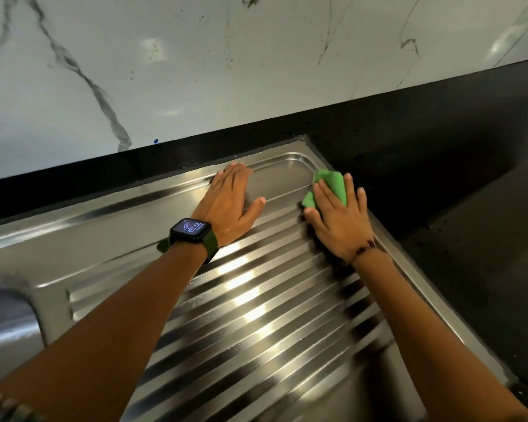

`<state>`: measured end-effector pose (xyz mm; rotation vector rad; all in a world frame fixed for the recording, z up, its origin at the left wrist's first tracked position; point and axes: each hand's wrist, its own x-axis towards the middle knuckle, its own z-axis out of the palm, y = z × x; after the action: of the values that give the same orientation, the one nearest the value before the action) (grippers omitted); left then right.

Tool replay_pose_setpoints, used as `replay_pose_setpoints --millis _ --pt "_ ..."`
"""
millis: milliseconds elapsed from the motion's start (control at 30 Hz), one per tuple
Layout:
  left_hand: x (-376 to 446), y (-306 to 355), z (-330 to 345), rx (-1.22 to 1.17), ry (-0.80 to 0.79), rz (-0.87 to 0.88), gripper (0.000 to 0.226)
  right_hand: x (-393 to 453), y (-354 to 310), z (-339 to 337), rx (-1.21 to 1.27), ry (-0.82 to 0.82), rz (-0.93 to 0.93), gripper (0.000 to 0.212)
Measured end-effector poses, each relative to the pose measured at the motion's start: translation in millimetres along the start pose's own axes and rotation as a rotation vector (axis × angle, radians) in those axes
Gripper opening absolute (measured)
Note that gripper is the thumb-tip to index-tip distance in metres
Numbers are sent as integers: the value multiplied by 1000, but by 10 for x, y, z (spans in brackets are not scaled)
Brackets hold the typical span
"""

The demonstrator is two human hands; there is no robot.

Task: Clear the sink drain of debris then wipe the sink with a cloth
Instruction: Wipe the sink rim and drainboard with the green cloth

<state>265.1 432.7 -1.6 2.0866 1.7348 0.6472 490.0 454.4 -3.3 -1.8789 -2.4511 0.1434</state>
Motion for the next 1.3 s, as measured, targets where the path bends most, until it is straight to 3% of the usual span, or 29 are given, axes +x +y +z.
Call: replay_pose_setpoints --millis 133,300,433,567,633,700,767,833,933,1000,1133,1233,1300 --pt "4 5 -4 3 16 -8 59 578 -222 44 14 -5 -43 57" --pt "-36 26 -70 -17 74 -47 57 617 -424 9 167 -42 -63 51" --pt "-223 56 -150 -120 220 -202 50 346 -989 56 281 -72 -199 49" --pt "-763 -114 -284 -91 337 -405 48 21 -1686 182 270 7 -434 49" --pt "-1144 -309 -420 -145 431 -584 51 -113 -2082 243 338 14 -595 48" --pt "-1503 -359 -558 -384 607 -723 46 -261 -2514 336 382 -72 -748 46" --pt "-1767 -348 -646 -595 846 -793 36 -429 -2914 280 619 -248 -696 47" --pt "-1866 -346 -712 -705 975 -840 39 -429 -3112 289 688 -380 -748 48" --pt "-1948 -298 -683 -792 1010 -786 43 -226 -3070 194 331 -281 -1054 54" --pt "-1962 -231 -576 -754 942 -791 45 -84 -2908 165 150 -186 -1178 58" --pt "-1949 -193 -500 -685 872 -831 55 225 -2511 155 -2 -122 -1172 51" --pt "-1944 -185 -521 -734 920 -874 56 271 -2548 167 -211 -83 -1186 74" --pt "-1931 -183 -516 -749 952 -853 59 288 -2700 216 -254 -100 -1222 71"
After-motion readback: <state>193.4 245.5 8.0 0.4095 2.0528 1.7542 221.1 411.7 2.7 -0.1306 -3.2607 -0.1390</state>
